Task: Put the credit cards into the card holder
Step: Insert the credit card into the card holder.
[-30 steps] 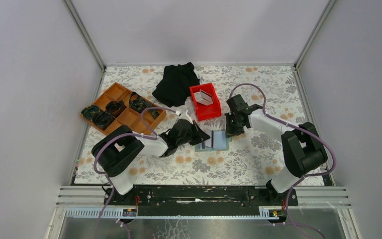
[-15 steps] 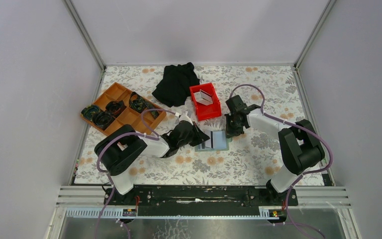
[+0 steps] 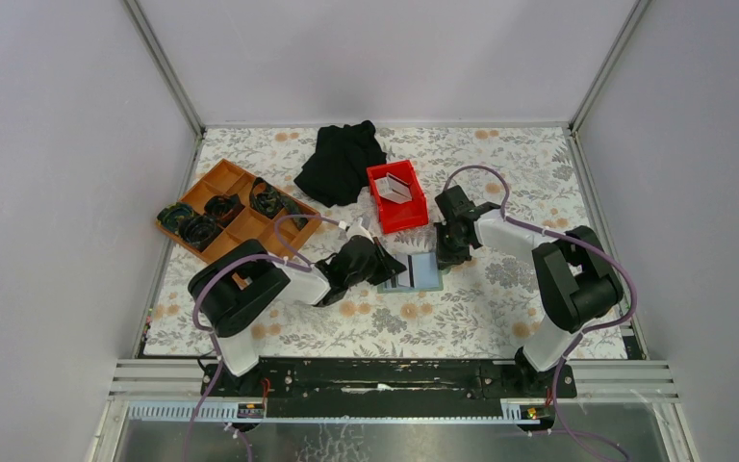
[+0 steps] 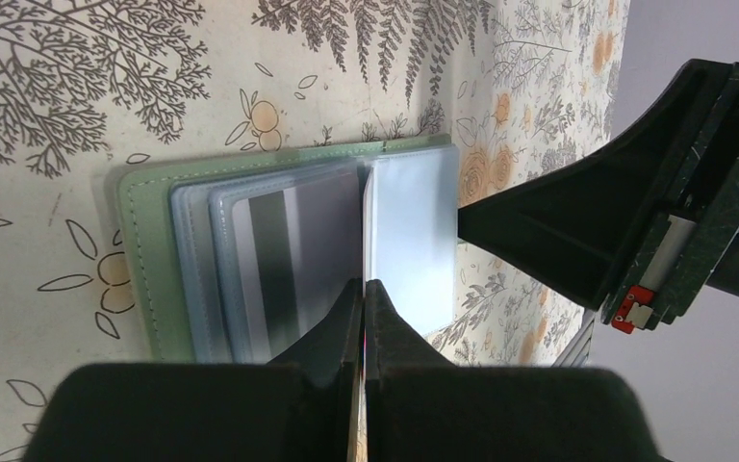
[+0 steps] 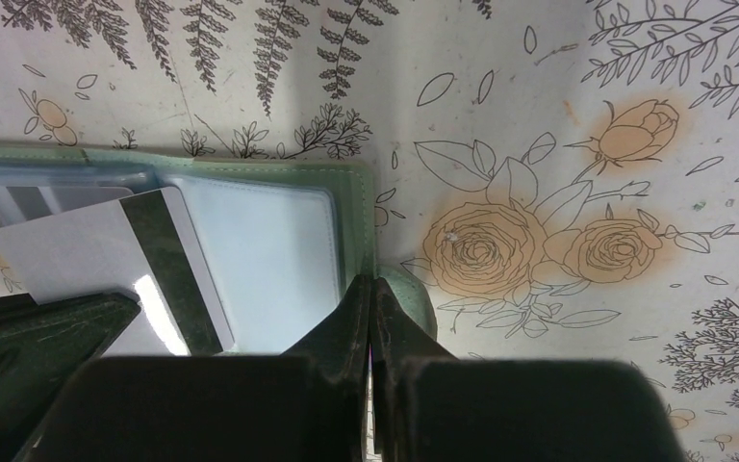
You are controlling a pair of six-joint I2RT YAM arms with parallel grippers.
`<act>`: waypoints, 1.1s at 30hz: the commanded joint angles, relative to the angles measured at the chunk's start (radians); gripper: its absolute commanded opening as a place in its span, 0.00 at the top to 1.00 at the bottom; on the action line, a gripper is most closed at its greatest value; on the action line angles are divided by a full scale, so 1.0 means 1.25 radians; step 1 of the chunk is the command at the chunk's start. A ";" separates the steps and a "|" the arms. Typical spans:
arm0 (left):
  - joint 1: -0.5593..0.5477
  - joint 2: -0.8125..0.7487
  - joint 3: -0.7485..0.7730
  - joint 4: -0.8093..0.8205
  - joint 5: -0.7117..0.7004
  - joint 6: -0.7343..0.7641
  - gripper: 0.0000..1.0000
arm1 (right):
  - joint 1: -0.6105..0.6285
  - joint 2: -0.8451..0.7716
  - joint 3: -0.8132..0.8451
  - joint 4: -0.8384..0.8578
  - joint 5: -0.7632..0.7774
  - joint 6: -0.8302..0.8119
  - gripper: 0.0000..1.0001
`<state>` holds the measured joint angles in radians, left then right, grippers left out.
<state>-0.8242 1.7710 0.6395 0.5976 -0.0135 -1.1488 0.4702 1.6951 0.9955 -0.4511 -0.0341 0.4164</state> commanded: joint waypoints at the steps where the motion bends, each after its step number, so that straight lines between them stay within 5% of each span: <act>1: -0.006 0.021 0.014 0.044 -0.036 -0.022 1.00 | -0.001 0.009 0.004 0.016 0.020 0.008 1.00; 33: -0.034 0.041 -0.047 0.053 -0.011 -0.054 1.00 | 0.000 0.058 0.010 0.018 0.024 0.010 1.00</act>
<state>-0.8440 1.8126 0.5995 0.7002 -0.0273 -1.2335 0.4690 1.7191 1.0065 -0.4568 -0.0353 0.4168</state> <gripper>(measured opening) 0.011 0.011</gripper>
